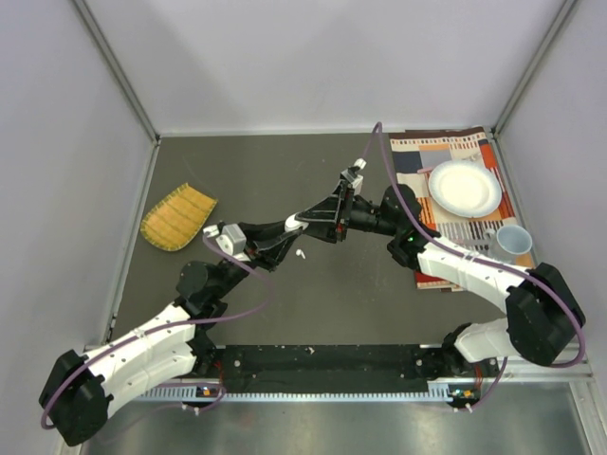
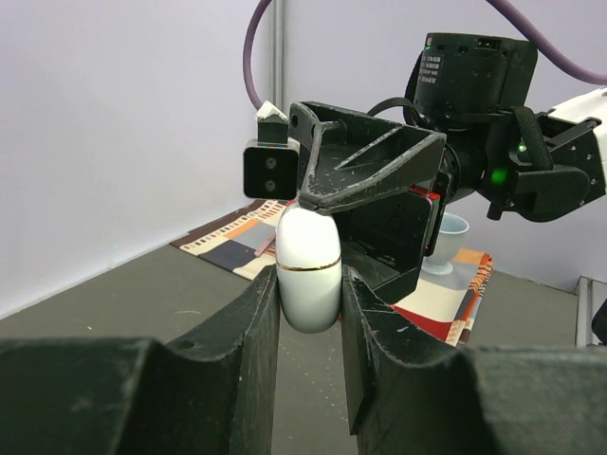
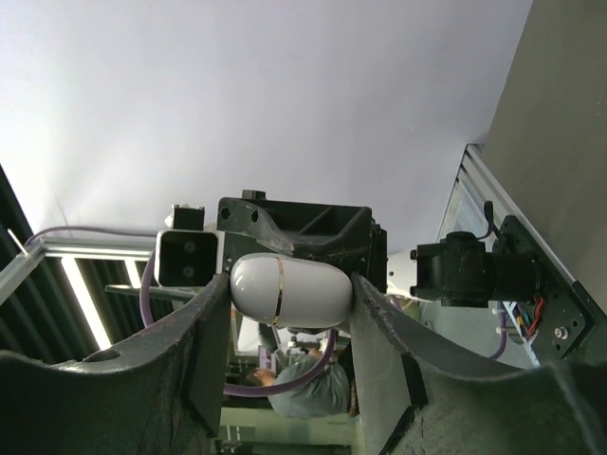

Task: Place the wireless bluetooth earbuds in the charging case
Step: Pass from the left arm to the right, then pass from the right arm to the left, then open the charging case.

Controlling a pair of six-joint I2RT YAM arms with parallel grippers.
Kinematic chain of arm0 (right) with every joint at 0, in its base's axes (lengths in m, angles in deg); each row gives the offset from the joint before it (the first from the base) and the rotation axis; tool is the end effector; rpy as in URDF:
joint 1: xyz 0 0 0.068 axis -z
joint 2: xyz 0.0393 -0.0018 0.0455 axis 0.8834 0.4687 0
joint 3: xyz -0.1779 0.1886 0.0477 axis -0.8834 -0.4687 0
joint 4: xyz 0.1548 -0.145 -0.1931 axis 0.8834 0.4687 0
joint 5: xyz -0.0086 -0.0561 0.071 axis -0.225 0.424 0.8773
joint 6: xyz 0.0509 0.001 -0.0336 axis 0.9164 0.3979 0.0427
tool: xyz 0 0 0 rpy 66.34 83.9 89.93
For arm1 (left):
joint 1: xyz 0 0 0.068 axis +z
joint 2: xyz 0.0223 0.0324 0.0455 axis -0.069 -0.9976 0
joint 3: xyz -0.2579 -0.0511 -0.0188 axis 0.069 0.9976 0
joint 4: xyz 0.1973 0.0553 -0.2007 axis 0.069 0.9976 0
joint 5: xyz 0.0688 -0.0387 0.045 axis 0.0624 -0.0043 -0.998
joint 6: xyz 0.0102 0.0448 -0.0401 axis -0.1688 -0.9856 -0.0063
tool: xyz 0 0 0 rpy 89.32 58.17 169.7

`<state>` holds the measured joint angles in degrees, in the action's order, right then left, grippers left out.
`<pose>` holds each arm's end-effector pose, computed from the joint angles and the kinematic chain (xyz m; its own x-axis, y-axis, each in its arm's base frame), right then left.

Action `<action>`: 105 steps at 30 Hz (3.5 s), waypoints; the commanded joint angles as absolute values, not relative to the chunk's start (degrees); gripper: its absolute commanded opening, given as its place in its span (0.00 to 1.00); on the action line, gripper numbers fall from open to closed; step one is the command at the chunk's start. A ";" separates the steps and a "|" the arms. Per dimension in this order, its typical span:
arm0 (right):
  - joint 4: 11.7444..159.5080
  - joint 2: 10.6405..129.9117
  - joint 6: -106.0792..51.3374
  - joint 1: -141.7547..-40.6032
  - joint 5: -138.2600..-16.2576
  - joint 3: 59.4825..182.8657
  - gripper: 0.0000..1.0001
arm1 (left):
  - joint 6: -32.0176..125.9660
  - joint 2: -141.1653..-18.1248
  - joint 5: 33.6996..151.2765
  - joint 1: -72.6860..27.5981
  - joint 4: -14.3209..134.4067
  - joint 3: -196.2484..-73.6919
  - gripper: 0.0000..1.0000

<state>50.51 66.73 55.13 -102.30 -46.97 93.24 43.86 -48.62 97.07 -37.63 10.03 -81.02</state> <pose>0.2417 0.2414 0.2877 -0.9764 0.2068 -0.0622 -0.0741 -0.0503 0.9960 0.1542 -0.1504 0.2773 0.2066 -0.3751 -0.9037 0.8362 0.5473 -0.0361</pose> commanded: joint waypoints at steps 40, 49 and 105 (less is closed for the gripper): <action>46.54 67.33 53.53 -103.01 -45.70 94.58 0.02 | 46.56 -51.00 96.44 -37.88 3.62 -81.00 0.38; 46.53 67.68 53.62 -102.84 -45.70 94.41 0.02 | 46.38 -51.96 96.71 -37.88 2.21 -80.91 0.38; 99.62 49.49 -10.89 -107.22 -60.21 112.69 0.82 | 53.94 -51.43 111.82 -37.18 -11.50 -80.20 0.00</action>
<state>96.23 48.42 -5.39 -105.30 -59.88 110.18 54.07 -49.23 107.34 -37.43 -2.01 -79.25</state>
